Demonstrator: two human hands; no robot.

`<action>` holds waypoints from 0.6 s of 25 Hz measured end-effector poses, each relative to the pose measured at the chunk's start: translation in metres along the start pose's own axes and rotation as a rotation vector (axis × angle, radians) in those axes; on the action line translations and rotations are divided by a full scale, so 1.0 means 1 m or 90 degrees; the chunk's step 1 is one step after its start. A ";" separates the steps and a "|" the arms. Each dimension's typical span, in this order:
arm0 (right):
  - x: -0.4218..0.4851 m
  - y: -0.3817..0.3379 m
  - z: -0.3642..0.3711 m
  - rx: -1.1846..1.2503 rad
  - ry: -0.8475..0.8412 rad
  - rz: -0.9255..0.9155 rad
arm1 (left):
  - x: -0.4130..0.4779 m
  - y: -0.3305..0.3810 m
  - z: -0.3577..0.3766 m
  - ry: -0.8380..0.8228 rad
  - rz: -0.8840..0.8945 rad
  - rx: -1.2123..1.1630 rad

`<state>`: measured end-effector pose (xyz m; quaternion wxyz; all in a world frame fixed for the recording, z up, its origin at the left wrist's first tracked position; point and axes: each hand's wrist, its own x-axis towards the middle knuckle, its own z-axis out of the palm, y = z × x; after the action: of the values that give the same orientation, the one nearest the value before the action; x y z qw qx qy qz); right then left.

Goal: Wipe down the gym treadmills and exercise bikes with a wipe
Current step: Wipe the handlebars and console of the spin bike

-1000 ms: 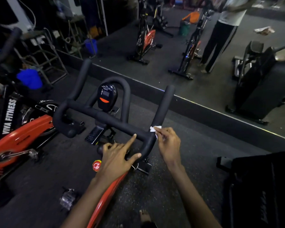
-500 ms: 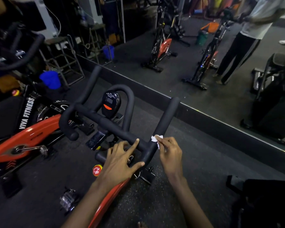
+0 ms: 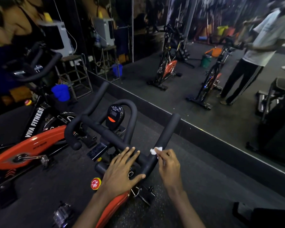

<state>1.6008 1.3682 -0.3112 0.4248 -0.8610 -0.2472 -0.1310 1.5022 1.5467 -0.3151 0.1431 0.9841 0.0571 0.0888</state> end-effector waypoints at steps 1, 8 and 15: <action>-0.008 0.001 0.000 -0.013 -0.023 -0.022 | 0.000 0.000 0.000 0.001 -0.004 -0.004; 0.062 0.006 -0.023 -0.014 0.071 -0.013 | 0.023 -0.005 -0.009 0.024 0.062 -0.006; 0.036 0.008 -0.015 -0.020 0.019 -0.070 | 0.033 -0.005 -0.001 0.015 0.068 -0.046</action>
<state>1.6349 1.3633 -0.2912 0.4070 -0.8506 -0.2857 -0.1709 1.5335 1.5561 -0.3103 0.1729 0.9788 0.0029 0.1100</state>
